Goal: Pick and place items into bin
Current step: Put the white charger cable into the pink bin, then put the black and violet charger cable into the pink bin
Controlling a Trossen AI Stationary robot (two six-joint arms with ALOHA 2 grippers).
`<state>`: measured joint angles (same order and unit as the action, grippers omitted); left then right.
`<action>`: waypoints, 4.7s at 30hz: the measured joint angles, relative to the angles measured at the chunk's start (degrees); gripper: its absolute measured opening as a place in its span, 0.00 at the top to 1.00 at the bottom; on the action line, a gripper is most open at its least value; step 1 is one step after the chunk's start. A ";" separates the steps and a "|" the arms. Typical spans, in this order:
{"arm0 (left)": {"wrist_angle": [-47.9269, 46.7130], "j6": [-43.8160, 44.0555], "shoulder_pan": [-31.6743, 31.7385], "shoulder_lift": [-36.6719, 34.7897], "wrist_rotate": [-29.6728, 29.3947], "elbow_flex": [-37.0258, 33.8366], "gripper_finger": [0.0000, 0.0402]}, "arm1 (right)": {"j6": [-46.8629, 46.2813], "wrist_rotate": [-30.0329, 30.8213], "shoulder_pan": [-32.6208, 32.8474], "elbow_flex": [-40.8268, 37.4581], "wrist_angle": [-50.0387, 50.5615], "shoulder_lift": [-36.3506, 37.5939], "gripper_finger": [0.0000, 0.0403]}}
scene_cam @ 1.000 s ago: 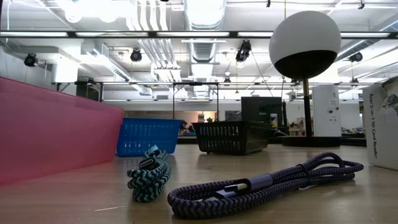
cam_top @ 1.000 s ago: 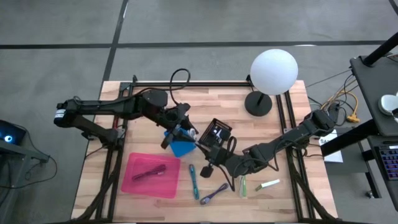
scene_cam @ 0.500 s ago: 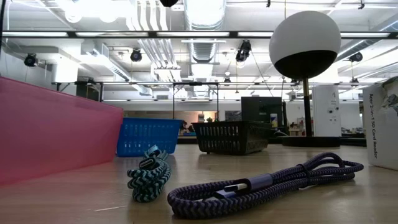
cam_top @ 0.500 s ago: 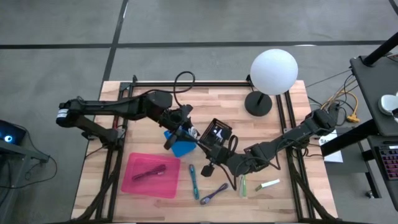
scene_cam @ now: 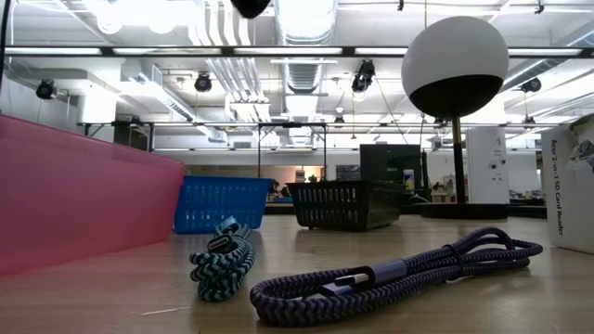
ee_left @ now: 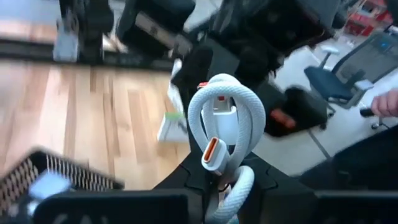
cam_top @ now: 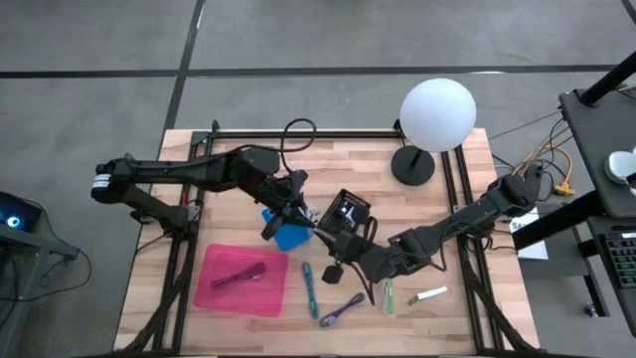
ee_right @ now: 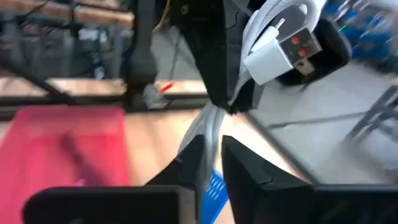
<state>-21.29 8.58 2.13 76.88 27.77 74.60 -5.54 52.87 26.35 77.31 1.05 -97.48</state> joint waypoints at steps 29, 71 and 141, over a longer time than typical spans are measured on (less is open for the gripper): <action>-49.16 12.39 -7.98 0.66 -2.96 -14.88 0.95 | -10.71 -12.84 -2.35 0.05 29.95 -0.03 0.74; 17.01 30.60 -8.87 -7.56 -18.19 -19.60 0.52 | 2.95 -36.50 -7.93 -6.97 9.97 15.10 0.77; 4.08 13.09 -8.85 -16.17 -19.52 -25.56 0.51 | 1.26 -52.93 2.91 2.66 36.34 -21.19 0.75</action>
<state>-17.21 21.67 -6.72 60.71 8.25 49.04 -4.28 -0.05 29.26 79.96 37.39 -118.67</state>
